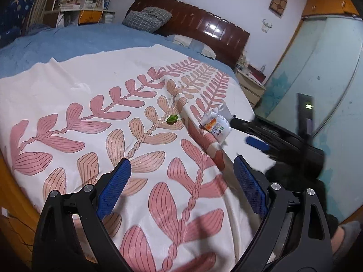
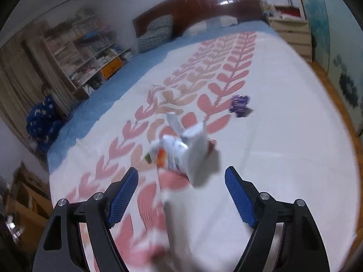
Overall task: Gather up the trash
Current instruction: 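Grasp the white paper wrapper with the right tool while the left tool grasps the green item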
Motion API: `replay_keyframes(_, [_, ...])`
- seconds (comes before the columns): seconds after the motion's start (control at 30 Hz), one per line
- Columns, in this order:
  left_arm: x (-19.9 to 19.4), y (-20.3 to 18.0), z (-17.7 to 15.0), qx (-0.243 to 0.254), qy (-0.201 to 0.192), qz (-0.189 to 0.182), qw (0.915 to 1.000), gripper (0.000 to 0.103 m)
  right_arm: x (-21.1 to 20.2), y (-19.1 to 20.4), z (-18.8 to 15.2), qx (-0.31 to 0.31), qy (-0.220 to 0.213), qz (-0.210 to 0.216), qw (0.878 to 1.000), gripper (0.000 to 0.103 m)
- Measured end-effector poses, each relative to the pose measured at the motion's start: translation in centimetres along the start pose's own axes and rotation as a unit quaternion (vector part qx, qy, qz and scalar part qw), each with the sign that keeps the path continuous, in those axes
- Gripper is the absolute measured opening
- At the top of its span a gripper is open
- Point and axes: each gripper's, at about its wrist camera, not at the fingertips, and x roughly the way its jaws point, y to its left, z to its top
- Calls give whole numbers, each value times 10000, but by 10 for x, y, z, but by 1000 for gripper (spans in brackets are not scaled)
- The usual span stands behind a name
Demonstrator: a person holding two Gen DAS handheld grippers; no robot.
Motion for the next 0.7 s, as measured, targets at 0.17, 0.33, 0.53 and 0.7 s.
replay_keyframes(0.17, [14,-1,9,-143,105,-117,9998,91,41,-12,6,368,259,320,9985,33])
replay_keyframes(0.33, [28,-5,19,-115,124,-81,9998,91,13,-14,-1,220,-28,560,9982,11])
replay_keyframes(0.53, [71,-3,34,-177,273,76,9994,91,-64,-24,-31,-144,-239,689,9972,11])
replay_keyframes(0.7, [113,-2,58,-78,340,232,9991,91,-127,-50,-72,-163,-366,498,9980,11])
